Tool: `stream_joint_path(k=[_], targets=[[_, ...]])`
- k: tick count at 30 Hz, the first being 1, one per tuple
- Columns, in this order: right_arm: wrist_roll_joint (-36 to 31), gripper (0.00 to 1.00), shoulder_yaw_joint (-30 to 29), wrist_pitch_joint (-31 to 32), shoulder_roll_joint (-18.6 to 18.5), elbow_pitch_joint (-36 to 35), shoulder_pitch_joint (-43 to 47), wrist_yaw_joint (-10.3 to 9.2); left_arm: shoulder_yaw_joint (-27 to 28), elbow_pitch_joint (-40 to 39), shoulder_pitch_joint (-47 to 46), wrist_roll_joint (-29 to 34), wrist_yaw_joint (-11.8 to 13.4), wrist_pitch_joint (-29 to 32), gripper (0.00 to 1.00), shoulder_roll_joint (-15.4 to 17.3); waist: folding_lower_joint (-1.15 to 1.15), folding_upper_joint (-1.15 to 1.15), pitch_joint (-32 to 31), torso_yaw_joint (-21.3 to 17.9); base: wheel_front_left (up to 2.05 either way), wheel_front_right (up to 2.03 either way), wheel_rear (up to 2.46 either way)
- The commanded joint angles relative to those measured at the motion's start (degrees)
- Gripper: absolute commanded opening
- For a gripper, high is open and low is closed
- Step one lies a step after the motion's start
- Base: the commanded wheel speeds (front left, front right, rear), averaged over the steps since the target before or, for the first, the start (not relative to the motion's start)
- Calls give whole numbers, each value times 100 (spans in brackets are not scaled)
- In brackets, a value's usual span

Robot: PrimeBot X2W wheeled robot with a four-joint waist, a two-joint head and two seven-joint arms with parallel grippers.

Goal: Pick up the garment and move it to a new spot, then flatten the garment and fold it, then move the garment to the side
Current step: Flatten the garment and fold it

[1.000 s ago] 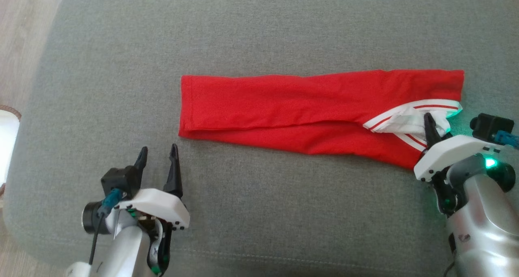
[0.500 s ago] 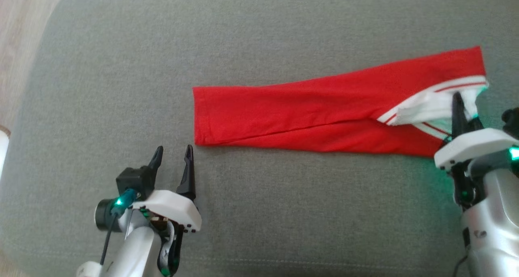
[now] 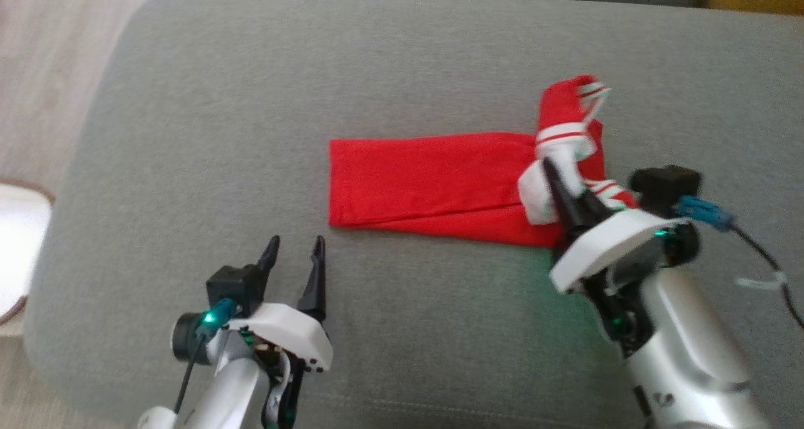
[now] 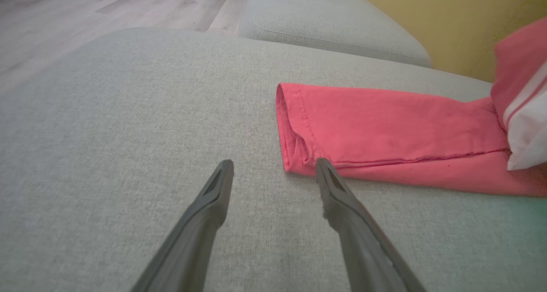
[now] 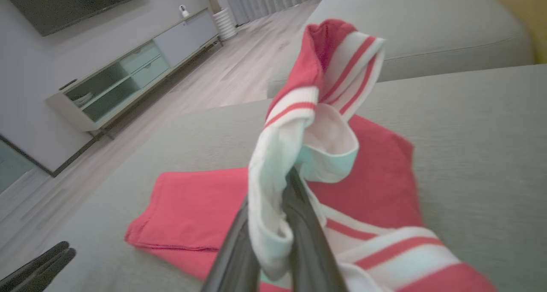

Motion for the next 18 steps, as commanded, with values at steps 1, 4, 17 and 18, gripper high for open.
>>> stream_joint_path(k=[1, 4, 17, 18], targets=[[40, 0, 190, 29, 93, -256, -160, 37, 124, -168, -34, -54, 27, -71, 100, 44, 0, 0, 10, 212, 0, 0, 0], [63, 0, 457, 119, 172, -224, -292, 37, -13, -173, -23, -113, 34, -71, 100, 44, 0, 0, 43, 514, 0, 0, 0], [199, 38, 919, -294, 357, 936, -1117, 37, -618, -223, 8, -360, 141, -71, 100, 44, 0, 0, 106, 1553, 0, 0, 0], [299, 87, 952, -378, 358, 989, -1150, 37, -637, -227, 2, -369, 157, -71, 100, 44, 0, 0, 105, 1564, 0, 0, 0]])
